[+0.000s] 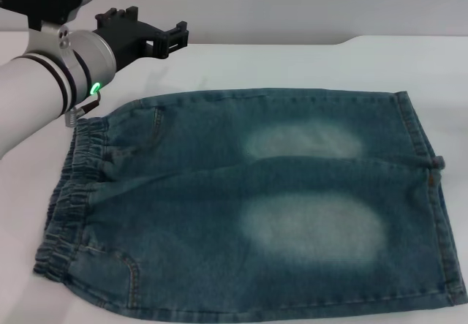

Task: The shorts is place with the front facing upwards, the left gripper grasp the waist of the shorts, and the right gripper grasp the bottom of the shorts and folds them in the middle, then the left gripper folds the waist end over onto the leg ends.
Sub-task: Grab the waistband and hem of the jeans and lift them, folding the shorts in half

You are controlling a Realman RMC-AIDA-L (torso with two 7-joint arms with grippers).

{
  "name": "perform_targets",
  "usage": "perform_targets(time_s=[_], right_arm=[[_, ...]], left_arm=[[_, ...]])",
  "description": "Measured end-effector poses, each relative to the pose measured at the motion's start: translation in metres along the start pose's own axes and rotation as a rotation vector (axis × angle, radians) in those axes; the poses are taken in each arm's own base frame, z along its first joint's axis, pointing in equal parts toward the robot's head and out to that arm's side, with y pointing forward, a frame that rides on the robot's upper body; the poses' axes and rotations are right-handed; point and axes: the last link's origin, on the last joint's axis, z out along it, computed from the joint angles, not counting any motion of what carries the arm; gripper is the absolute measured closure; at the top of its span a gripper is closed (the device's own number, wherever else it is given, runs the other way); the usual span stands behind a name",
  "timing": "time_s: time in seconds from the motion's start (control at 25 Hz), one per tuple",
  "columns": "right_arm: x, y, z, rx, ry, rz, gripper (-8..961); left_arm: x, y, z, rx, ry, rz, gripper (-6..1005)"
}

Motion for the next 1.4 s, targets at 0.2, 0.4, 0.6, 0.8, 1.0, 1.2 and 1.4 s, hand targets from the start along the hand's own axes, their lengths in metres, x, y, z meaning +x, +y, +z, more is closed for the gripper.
perform_targets(time_s=[0.2, 0.4, 0.6, 0.8, 1.0, 1.2, 1.4], right_arm=[[-0.007, -0.024, -0.023, 0.176, -0.198, 0.040, 467], [-0.008, -0.027, -0.066, 0.391, -0.521, 0.032, 467], [0.012, -0.003, -0.107, 0.335, -0.963, -0.038, 468], [0.035, 0.015, -0.118, 0.074, -1.154, -0.040, 468], [0.043, 0.025, -0.109, 0.033, -0.956, -0.009, 468], [0.043, 0.043, -0.115, -0.049, -0.776, -0.013, 467], [0.037, 0.050, -0.126, -0.090, -0.809, -0.032, 467]], left_arm=[[0.000, 0.001, 0.001, -0.004, 0.000, 0.004, 152], [-0.001, 0.002, 0.001, -0.005, -0.003, 0.005, 152], [-0.002, 0.003, 0.001, -0.008, -0.007, 0.006, 151], [-0.003, 0.005, 0.001, -0.014, -0.009, 0.008, 151], [-0.005, 0.005, 0.000, -0.015, -0.013, 0.000, 151], [-0.007, 0.005, 0.001, -0.015, -0.021, -0.002, 151], [-0.009, 0.005, 0.002, -0.015, -0.028, -0.005, 151]])
